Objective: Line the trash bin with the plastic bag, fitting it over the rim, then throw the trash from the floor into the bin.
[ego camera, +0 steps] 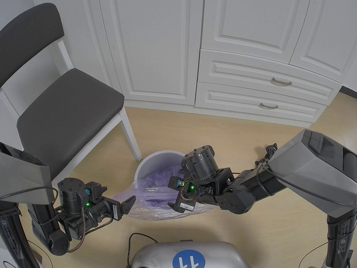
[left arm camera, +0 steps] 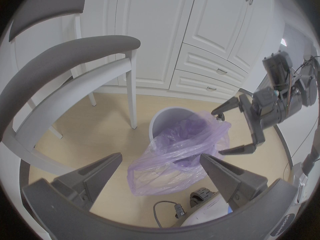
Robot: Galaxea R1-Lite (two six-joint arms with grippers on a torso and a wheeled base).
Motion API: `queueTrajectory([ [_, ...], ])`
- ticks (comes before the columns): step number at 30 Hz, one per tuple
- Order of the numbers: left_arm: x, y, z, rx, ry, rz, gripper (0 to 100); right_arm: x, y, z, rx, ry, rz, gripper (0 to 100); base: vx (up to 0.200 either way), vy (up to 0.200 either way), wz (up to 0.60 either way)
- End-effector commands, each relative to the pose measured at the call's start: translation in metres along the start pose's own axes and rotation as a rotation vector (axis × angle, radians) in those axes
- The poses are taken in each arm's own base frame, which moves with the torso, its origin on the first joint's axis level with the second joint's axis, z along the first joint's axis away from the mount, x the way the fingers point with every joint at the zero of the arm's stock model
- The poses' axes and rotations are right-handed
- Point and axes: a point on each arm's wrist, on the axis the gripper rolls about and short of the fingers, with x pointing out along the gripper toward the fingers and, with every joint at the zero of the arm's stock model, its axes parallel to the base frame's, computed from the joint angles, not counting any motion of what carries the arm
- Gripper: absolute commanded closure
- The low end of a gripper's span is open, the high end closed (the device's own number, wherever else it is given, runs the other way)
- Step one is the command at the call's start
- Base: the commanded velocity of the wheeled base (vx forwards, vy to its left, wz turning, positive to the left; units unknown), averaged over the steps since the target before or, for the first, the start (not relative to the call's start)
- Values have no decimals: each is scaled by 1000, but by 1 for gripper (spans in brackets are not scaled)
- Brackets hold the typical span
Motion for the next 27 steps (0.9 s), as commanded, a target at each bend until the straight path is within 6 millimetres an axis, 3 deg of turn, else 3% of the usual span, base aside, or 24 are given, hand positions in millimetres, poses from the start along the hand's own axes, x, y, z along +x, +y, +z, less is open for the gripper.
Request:
queueTrajectory([
  [1,-3,1,5,-4,-26,4,0,14,10,-7,-7,27,22,0,0,0,0],
  [15,1,4,8,-10,-38,19,0,32,3,-20,13,56,4,0,0,0,0],
  [16,1,4,8,-10,-38,20,0,32,2,-19,13,54,2,100,0,0,0],
  [24,2,6,9,-14,-45,28,0,36,-4,-17,29,39,-13,100,0,0,0],
  [26,4,7,11,-16,-54,30,0,34,-25,3,42,-34,-78,100,0,0,0],
  [27,5,7,12,-17,-60,31,0,34,-25,3,42,-34,-78,100,0,0,0],
])
